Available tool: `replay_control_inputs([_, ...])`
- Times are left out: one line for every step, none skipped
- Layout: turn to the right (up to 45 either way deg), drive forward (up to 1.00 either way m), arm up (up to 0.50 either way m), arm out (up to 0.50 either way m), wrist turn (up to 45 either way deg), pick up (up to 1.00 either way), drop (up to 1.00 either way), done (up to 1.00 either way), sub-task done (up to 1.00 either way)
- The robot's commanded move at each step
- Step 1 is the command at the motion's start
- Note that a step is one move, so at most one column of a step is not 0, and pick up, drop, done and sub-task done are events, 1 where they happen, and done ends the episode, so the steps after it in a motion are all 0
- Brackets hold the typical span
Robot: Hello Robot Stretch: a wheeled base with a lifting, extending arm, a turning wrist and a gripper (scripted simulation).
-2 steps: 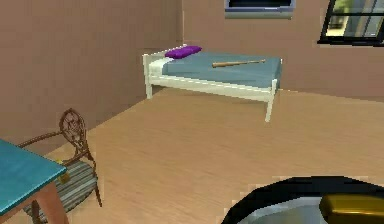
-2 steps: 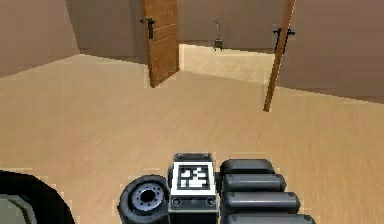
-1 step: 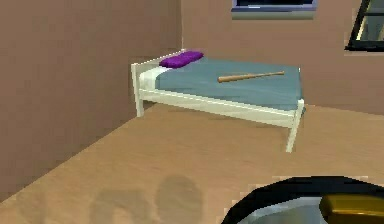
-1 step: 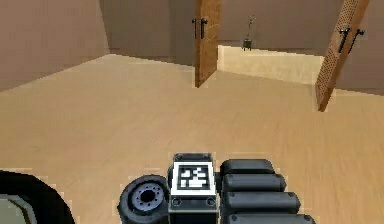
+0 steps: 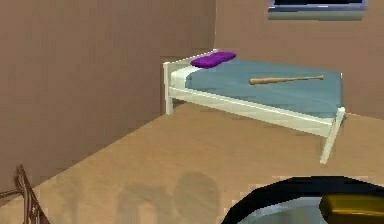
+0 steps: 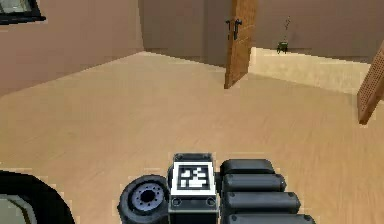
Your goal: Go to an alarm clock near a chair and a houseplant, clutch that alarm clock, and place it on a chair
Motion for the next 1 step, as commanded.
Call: replay_control_inputs([0.0, 0.6, 0.0, 0.0, 0.0, 0.0, 0.0, 0.0, 0.0])
